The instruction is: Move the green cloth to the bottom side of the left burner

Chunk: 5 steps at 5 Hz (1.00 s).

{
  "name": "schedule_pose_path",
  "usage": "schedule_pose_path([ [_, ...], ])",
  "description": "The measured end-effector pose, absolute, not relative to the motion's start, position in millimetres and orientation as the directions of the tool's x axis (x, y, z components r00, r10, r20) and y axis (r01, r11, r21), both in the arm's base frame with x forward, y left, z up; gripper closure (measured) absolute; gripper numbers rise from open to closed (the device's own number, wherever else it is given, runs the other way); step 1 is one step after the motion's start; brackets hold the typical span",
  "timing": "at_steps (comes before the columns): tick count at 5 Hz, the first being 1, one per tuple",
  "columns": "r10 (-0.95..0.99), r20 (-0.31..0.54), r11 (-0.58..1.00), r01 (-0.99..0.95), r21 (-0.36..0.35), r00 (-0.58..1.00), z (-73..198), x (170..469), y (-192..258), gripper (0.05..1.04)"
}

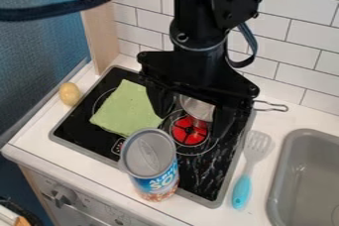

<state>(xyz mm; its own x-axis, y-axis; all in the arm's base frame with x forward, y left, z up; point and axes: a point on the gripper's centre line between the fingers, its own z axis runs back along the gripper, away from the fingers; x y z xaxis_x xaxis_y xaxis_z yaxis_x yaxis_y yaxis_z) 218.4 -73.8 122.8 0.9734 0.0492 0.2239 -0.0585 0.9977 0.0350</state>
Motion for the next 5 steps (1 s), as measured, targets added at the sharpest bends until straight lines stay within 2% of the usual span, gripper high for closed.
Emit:
schedule_pose_path([
  [1, 0.044, 0.198, 0.998, -0.054, 0.045, 0.979, 115.7, 218.4, -74.5, 0.084],
  [2, 0.001, 0.137, 0.998, -0.010, 0.066, 0.991, 91.3, 247.7, -80.9, 0.084],
  [3, 0.051, 0.113, 0.997, -0.057, 0.049, 0.992, 81.1, 274.3, -66.2, 0.084],
  [4, 0.079, 0.081, 0.994, -0.086, 0.074, 0.994, 57.1, 302.0, -49.1, 0.084],
  [5, 0.181, 0.049, 0.983, -0.182, 0.036, 0.982, 33.2, 316.4, -11.6, 0.084],
])
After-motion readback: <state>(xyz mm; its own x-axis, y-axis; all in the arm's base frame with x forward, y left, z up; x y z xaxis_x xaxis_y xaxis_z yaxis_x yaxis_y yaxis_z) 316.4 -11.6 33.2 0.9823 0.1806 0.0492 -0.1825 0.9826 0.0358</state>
